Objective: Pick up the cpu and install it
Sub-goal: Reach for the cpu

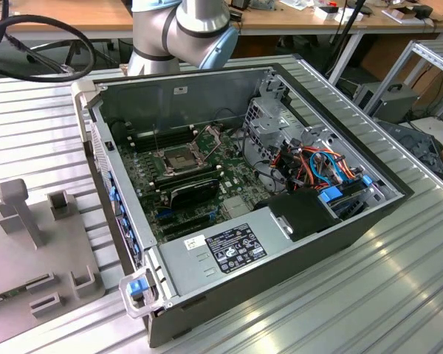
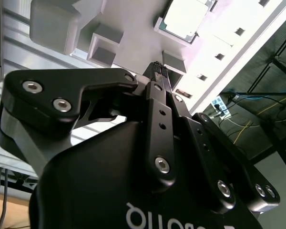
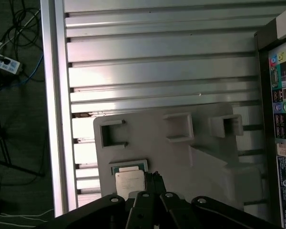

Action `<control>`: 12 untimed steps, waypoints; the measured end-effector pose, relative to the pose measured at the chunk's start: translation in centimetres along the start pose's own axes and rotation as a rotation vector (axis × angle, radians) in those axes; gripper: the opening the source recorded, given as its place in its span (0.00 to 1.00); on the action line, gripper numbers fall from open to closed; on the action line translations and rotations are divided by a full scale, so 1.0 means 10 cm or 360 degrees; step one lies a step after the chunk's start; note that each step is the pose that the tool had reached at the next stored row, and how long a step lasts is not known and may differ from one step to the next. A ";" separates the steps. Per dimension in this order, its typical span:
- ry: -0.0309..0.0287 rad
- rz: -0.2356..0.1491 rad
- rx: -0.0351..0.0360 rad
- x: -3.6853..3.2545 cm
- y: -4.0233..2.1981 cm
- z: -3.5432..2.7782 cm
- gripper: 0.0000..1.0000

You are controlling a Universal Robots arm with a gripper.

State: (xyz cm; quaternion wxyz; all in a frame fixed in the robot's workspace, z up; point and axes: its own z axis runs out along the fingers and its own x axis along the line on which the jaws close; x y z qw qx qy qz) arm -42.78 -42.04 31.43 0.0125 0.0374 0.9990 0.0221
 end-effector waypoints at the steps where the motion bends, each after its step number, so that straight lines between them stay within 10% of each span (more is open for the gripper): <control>1: 0.00000 0.0000 0.0000 0.001 -0.008 0.002 0.11; 12: 0.00001 0.0000 0.0000 0.010 -0.082 0.018 0.11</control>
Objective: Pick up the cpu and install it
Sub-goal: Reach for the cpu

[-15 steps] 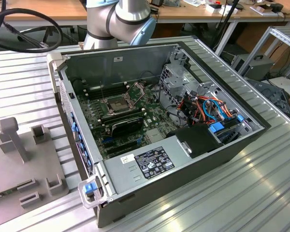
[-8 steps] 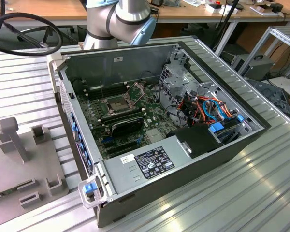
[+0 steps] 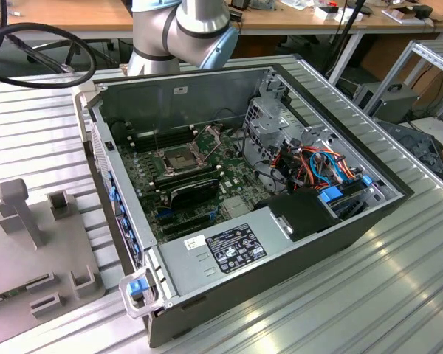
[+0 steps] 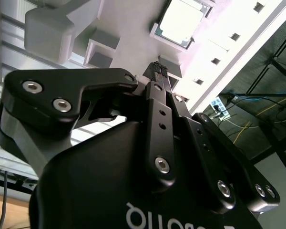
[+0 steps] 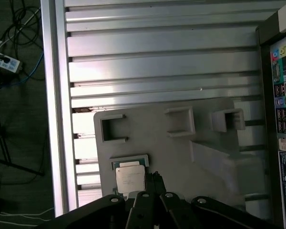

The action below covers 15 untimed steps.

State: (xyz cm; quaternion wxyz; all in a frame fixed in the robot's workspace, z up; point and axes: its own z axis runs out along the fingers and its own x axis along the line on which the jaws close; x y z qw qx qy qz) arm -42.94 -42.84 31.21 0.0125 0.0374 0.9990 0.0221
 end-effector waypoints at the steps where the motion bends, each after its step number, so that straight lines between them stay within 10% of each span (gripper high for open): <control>1: -0.00001 0.0000 0.0000 0.000 -0.007 0.002 0.11; 15: -0.00001 0.0000 0.0000 0.006 -0.125 0.025 0.11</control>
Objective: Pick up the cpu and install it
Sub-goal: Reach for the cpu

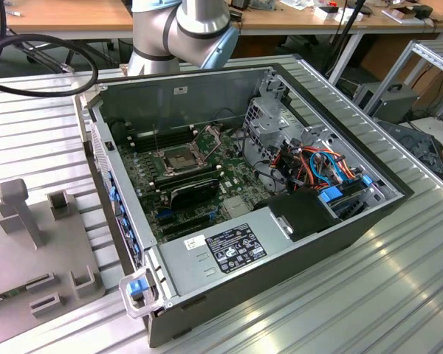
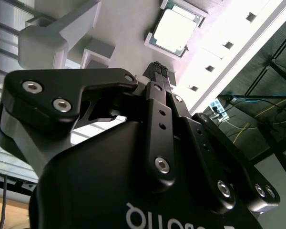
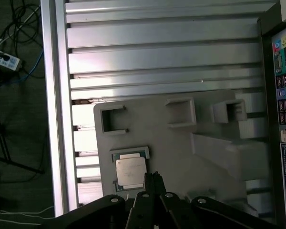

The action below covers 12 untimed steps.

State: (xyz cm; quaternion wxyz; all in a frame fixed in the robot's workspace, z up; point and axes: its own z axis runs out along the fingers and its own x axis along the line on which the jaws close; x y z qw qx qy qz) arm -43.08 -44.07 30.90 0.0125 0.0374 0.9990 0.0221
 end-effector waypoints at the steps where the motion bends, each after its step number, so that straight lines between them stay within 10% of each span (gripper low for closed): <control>1: 0.00000 0.0000 0.0000 0.001 -0.009 0.001 0.11; 12: 0.00001 0.0000 0.0000 0.024 -0.051 0.053 0.11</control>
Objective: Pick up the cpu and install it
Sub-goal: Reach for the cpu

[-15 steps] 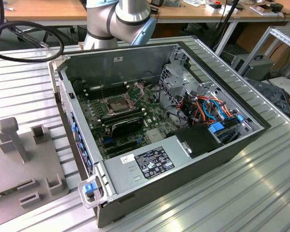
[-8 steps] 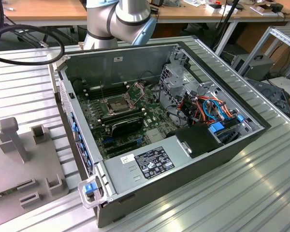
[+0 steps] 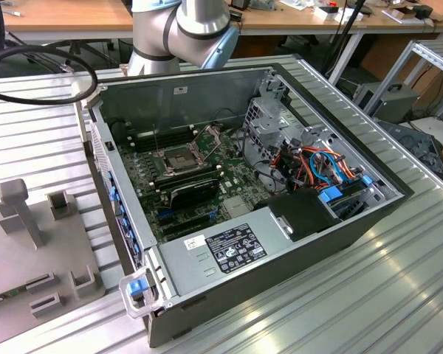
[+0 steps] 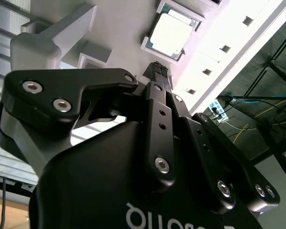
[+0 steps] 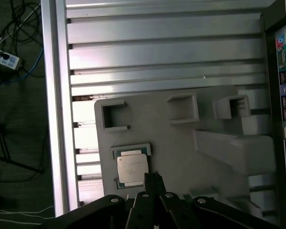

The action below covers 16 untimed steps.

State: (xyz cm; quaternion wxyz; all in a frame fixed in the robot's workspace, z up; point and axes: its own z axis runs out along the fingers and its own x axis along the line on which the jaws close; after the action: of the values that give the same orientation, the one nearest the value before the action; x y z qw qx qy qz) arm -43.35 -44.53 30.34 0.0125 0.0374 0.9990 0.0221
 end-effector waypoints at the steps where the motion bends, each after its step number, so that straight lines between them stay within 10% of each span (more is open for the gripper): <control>1: -0.00001 0.0000 0.0000 0.002 -0.001 0.015 0.11; 16: 0.00001 0.0000 0.0000 0.009 -0.007 0.163 0.11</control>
State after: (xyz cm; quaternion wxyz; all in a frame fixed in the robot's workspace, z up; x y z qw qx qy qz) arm -43.39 -44.53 28.71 0.0125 0.0374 0.9990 0.0221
